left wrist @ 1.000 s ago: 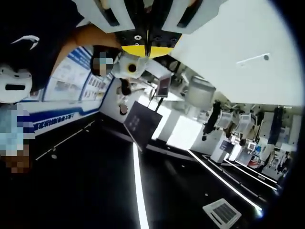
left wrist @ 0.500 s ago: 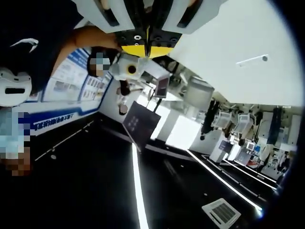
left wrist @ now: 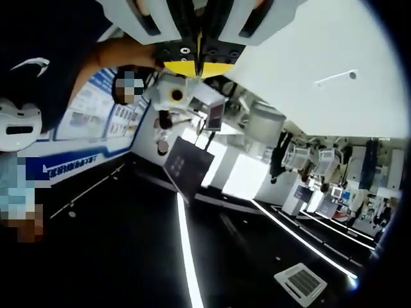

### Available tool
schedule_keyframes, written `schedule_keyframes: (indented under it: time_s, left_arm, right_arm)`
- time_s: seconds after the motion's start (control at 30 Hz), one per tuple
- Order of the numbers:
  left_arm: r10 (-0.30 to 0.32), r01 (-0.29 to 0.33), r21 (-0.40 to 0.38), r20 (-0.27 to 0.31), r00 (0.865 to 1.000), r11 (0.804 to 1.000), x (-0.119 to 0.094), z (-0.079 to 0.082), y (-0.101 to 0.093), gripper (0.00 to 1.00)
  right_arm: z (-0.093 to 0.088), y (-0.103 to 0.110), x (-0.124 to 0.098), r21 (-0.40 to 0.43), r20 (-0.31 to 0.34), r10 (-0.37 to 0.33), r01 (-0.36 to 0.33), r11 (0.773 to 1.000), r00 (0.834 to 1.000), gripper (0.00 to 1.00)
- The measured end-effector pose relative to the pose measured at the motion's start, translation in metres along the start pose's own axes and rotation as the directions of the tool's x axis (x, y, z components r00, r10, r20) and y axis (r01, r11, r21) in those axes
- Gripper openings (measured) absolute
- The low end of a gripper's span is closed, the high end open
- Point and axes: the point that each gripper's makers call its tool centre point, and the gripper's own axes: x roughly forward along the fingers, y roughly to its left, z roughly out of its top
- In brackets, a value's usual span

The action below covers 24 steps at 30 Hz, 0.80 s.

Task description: Compare the silicone blocks by pressing each to a similar depth, holding the contact briefly, and releasing to observe deformation and rebound differences across the visible hardness samples.

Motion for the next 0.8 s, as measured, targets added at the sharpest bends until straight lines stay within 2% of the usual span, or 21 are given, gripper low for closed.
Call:
schedule_keyframes:
  time_s: [0.3,0.43,0.5,0.57,0.63,0.8]
  left_arm:
    - [0.006,-0.006,0.022,0.012,1.0,1.0,-0.001,0.0,0.001,0.0]
    - [0.028,-0.028,0.074,0.004,1.0,0.997,-0.001,-0.001,0.003,0.0]
    - [0.047,-0.046,0.124,-0.006,0.999,0.991,-0.001,-0.004,0.007,0.0]
    - [0.05,-0.048,0.125,-0.014,0.999,0.991,0.0,-0.011,0.009,0.0]
    - [0.055,-0.051,0.161,-0.023,0.998,0.986,0.0,-0.019,0.014,0.0]
    - [0.049,-0.045,0.134,-0.031,0.998,0.99,-0.003,-0.047,0.026,0.0]
  right_arm:
    - [0.0,0.001,0.001,-0.006,-0.012,0.008,-0.008,1.0,1.0,0.0]
    - [-0.001,-0.001,0.002,-0.006,-0.011,0.009,-0.009,1.0,1.0,0.01]
    - [-0.005,-0.003,0.002,-0.008,-0.02,0.008,-0.008,1.0,1.0,0.01]
    - [-0.012,-0.006,0.001,-0.012,-0.028,0.005,-0.005,1.0,1.0,0.01]
    - [-0.022,-0.011,0.0,-0.021,-0.042,-0.002,0.001,1.0,0.999,0.01]
    - [-0.048,-0.015,0.0,-0.012,-0.078,-0.008,0.007,1.0,0.997,0.01]
